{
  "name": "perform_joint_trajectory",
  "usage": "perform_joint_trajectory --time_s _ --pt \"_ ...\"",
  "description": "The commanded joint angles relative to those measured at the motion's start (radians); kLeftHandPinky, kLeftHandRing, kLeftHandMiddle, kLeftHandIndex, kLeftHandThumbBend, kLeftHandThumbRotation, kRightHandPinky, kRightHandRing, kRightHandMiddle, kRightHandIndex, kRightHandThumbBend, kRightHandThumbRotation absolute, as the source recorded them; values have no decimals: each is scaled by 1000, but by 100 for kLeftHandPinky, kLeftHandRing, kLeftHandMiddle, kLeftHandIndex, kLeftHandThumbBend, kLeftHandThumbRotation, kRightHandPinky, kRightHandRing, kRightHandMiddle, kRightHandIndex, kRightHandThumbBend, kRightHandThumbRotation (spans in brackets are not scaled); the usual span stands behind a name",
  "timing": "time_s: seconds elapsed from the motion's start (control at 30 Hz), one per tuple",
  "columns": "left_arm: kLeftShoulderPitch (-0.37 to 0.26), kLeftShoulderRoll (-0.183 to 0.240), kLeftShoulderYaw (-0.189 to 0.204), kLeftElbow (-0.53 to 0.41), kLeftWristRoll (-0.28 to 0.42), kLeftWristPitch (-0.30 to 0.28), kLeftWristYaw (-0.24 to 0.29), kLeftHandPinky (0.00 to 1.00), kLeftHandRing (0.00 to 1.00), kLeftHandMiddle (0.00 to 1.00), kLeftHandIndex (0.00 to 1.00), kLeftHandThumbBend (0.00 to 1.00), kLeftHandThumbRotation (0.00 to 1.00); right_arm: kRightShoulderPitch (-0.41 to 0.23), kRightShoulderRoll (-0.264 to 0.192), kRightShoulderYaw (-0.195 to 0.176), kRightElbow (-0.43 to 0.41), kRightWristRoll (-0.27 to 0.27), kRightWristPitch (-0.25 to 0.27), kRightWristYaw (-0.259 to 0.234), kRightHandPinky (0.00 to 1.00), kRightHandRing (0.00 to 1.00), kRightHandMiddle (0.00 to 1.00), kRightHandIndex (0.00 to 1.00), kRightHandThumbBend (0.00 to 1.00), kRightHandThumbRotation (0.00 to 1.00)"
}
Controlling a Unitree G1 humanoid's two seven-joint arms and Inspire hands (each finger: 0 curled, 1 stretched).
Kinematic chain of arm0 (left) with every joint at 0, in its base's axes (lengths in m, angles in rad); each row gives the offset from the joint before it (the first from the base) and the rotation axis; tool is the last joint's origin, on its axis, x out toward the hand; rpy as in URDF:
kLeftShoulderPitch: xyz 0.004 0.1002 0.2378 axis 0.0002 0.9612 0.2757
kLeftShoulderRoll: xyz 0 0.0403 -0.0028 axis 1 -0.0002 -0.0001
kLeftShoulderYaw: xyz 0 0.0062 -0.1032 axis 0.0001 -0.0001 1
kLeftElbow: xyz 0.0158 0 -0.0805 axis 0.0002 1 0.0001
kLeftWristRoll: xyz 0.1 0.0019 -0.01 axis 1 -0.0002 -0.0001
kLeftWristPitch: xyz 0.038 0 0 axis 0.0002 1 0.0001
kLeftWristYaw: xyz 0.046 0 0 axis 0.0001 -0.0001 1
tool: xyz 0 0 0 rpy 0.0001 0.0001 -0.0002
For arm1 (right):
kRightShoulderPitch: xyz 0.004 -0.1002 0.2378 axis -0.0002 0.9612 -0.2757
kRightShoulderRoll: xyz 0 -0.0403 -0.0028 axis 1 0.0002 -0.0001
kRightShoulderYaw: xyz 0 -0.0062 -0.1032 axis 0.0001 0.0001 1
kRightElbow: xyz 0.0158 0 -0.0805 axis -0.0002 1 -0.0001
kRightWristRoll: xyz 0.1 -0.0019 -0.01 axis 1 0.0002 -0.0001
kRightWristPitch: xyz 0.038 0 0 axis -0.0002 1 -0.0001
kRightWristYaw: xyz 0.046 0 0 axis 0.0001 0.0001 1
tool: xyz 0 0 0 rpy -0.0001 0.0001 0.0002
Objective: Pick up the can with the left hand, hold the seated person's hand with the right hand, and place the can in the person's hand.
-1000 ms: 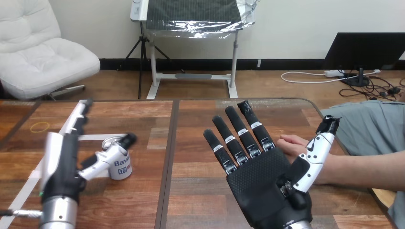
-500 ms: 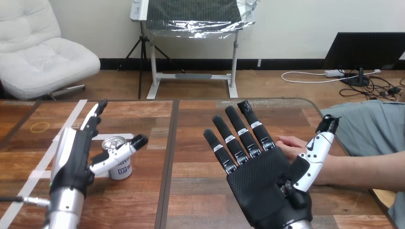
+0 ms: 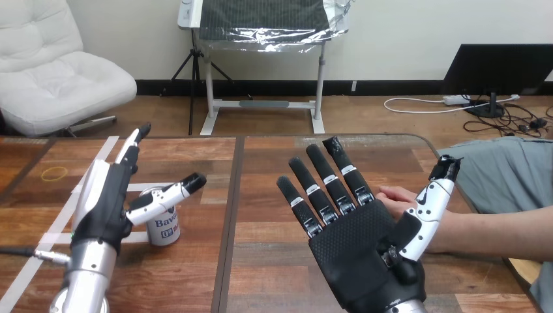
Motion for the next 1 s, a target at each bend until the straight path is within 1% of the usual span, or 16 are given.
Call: perform_joint_trajectory --time_s 0.0,0.3,0.5,0.63,0.97 --pt "-69 29 -15 4 4 2 0 90 97 98 96 100 58 -64 71 -28 -15 -5 -3 20 100 100 100 100 75 100" --pt "-77 35 -18 17 6 -18 9 89 96 98 96 100 58 -66 74 -33 -13 0 2 20 100 100 100 100 74 100" --pt "-80 38 -21 19 20 -16 24 89 96 97 96 100 58 -70 72 -38 -12 -8 6 33 100 100 100 100 74 100" --pt "-83 38 -20 23 21 -22 27 89 95 97 95 100 58 -70 74 -40 -12 -13 8 33 100 100 100 100 74 100" --pt "-86 46 -26 25 48 -6 36 87 93 96 94 100 58 -72 74 -42 -12 -14 12 37 100 100 100 100 74 100"
